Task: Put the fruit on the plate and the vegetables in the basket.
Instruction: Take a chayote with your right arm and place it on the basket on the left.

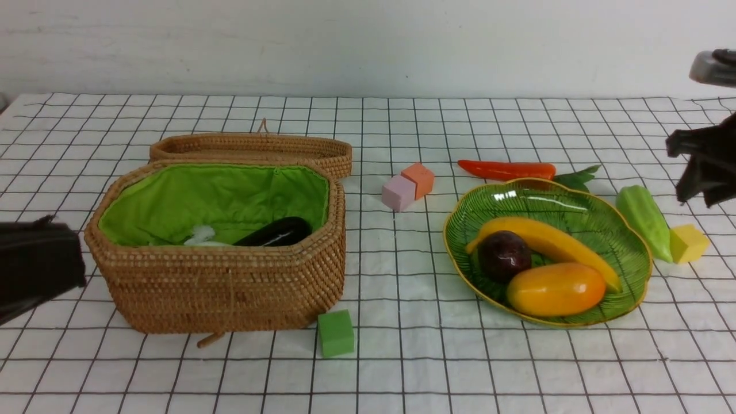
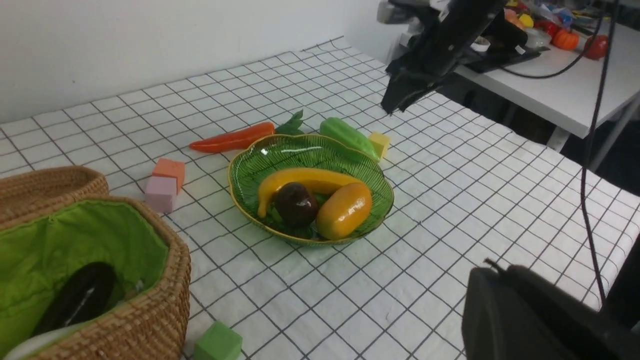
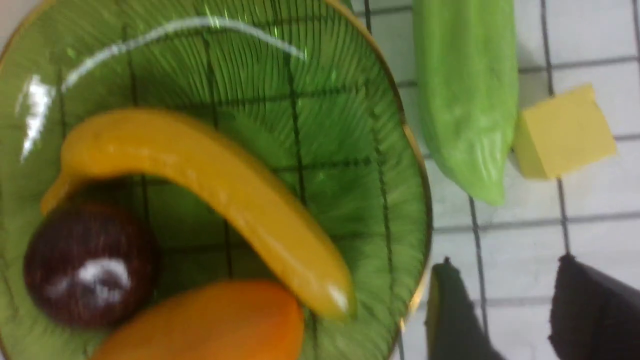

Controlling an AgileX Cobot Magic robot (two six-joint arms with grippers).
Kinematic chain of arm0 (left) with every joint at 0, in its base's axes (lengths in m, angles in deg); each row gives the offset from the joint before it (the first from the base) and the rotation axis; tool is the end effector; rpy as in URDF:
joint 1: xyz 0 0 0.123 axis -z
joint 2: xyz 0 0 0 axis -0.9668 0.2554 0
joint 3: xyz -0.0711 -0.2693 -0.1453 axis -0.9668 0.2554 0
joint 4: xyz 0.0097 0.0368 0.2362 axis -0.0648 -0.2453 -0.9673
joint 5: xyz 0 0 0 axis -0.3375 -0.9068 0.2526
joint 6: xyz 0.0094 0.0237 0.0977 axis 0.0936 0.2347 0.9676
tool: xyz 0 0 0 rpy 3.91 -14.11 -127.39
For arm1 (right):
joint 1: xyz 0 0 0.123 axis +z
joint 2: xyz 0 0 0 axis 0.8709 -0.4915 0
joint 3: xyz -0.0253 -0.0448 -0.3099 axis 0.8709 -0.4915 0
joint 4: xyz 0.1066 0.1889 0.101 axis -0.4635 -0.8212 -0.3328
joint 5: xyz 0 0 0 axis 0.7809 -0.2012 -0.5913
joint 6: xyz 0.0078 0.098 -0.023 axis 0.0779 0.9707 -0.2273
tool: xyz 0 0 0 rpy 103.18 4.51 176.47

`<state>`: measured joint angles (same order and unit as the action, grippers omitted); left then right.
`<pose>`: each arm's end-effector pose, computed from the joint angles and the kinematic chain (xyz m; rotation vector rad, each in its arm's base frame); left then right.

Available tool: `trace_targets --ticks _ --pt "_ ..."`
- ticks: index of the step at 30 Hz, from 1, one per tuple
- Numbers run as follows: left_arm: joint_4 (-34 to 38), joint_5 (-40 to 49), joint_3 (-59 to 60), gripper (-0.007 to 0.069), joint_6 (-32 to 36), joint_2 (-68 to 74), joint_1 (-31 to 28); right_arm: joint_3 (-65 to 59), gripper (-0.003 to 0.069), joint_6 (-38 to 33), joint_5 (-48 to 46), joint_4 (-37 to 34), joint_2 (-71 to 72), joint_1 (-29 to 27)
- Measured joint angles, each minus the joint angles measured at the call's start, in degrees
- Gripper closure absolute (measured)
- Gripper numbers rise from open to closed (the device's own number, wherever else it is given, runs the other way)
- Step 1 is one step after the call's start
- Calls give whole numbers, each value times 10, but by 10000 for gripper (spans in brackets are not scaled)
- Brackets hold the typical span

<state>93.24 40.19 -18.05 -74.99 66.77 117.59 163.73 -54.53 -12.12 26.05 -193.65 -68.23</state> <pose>0.0362 -0.0459 0.4287 0.6033 1.7261 -0.7157 0.4058 -0.0366 0.3031 0.1489 2.6454 0.1990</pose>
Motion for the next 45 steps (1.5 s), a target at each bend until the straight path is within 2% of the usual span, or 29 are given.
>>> trace_targets --ticks 4,8,10,18,31,33,36,45 --pt "1 -39 0 628 -1 23 0 0 111 0 113 -8 -54 1" --pt "2 -62 1 628 -1 52 0 0 11 0 199 -5 -101 0" --pt "2 -64 1 628 -1 63 0 0 4 0 227 -5 -115 0" --pt "7 -73 1 628 -1 87 0 8 62 0 299 -5 -166 0" --pt "27 -81 1 628 -2 86 0 70 86 7 260 -3 -231 -1" --pt "29 -81 1 628 -2 86 0 72 111 7 260 -1 -233 -1" --pt "30 -81 1 628 -2 86 0 75 209 7 261 3 -235 -2" --pt "7 -73 1 628 -2 86 0 77 211 8 241 8 -207 -8"
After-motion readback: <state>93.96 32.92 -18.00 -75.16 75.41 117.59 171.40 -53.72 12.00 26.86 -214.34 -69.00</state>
